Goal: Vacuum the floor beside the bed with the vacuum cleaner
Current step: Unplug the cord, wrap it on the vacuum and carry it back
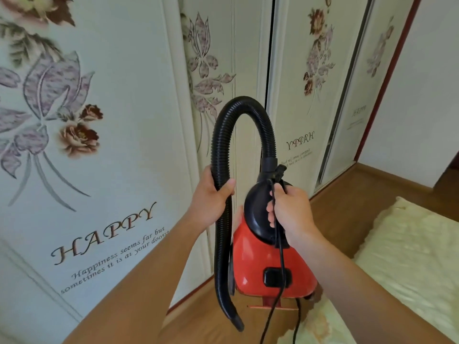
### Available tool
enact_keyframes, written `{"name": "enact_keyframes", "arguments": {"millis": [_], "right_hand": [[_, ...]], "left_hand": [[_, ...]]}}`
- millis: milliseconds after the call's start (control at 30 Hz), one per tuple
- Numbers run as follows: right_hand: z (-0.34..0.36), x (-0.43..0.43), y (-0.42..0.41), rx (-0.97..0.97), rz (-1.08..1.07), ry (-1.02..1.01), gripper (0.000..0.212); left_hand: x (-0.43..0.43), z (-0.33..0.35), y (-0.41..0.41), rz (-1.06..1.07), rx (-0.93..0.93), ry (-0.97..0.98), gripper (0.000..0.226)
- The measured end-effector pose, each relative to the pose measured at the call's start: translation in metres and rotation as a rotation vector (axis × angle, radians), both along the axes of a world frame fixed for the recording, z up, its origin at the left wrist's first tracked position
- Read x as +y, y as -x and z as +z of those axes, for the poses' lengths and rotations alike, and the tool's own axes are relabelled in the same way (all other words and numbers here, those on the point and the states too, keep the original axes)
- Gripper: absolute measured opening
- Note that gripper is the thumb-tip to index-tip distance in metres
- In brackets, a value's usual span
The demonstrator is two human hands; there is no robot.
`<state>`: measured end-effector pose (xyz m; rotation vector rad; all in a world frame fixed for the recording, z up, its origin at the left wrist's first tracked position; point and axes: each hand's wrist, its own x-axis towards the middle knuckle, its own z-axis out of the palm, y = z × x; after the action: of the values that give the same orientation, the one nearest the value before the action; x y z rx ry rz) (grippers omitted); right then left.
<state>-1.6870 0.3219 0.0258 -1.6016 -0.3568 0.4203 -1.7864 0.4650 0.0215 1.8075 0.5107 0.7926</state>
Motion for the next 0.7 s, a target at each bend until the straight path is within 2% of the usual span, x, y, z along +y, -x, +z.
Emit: {"name": "enact_keyframes", "arguments": {"millis": [467,700], "right_hand": [[0.019,0.089,-0.137,-0.055,-0.116,0.035,0.034],[0.005,0.143,-0.182,-0.047,-0.259,0.052,0.033]], "left_hand": [[0.095,0.01,-0.145,-0.109,-0.024,-0.019,0.014],[0.164,-0.014,-0.21,-0.287,-0.014,0.032,0.013]]}}
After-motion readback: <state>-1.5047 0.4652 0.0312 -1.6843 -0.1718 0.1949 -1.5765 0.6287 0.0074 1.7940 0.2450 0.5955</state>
